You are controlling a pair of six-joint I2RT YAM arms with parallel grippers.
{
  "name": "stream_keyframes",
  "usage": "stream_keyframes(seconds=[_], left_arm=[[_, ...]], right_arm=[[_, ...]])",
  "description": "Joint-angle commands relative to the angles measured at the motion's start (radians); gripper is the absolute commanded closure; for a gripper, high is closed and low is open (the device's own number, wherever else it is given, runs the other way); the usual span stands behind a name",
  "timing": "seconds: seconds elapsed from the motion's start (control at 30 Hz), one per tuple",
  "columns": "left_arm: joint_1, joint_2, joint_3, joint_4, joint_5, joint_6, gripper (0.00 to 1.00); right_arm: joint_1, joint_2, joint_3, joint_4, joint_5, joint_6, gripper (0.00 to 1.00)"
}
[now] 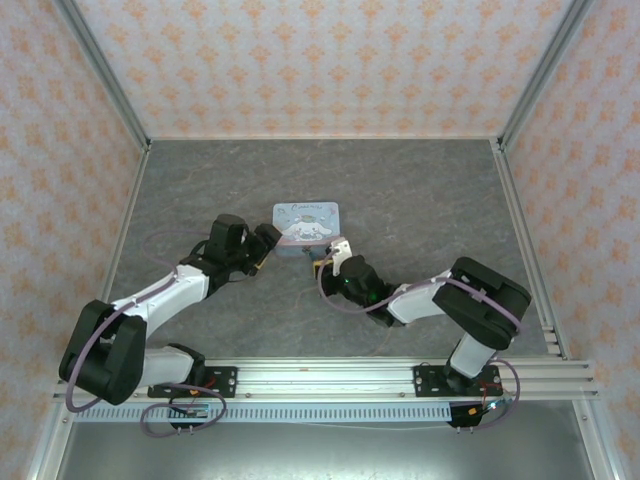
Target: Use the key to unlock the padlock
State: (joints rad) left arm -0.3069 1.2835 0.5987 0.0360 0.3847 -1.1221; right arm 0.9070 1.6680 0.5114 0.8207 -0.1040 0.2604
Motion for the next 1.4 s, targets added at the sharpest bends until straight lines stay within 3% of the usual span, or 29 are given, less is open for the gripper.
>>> stream_keyframes(seconds=[0.0, 0.37, 0.77, 1.03, 1.17, 1.37], left_arm=[[0.020, 0.033, 0.033, -0.022, -0.008, 0.063, 0.20], [0.060, 0.145, 0.102, 0.032, 0.025, 0.128, 0.18], [0.080, 0.293, 0.189, 0.098, 0.092, 0.158, 0.18], [0.080, 0.363, 0.199, 0.136, 0.109, 0.167, 0.31], [0.080, 0.372, 0.180, 0.149, 0.111, 0.171, 0.41], [0.079, 0.360, 0.137, 0.168, 0.118, 0.173, 0.48]], right_arm=[[-0.023, 0.030, -0.025, 0.085, -0.134, 0.209, 1.00], [-0.084, 0.073, -0.044, 0.143, -0.238, 0.458, 1.00], [-0.095, 0.062, -0.076, 0.097, -0.233, 0.532, 1.00], [-0.164, 0.023, -0.077, 0.019, -0.306, 0.560, 0.85], [-0.213, -0.037, -0.088, -0.031, -0.347, 0.506, 0.78], [-0.274, -0.127, -0.089, -0.049, -0.447, 0.423, 0.62]])
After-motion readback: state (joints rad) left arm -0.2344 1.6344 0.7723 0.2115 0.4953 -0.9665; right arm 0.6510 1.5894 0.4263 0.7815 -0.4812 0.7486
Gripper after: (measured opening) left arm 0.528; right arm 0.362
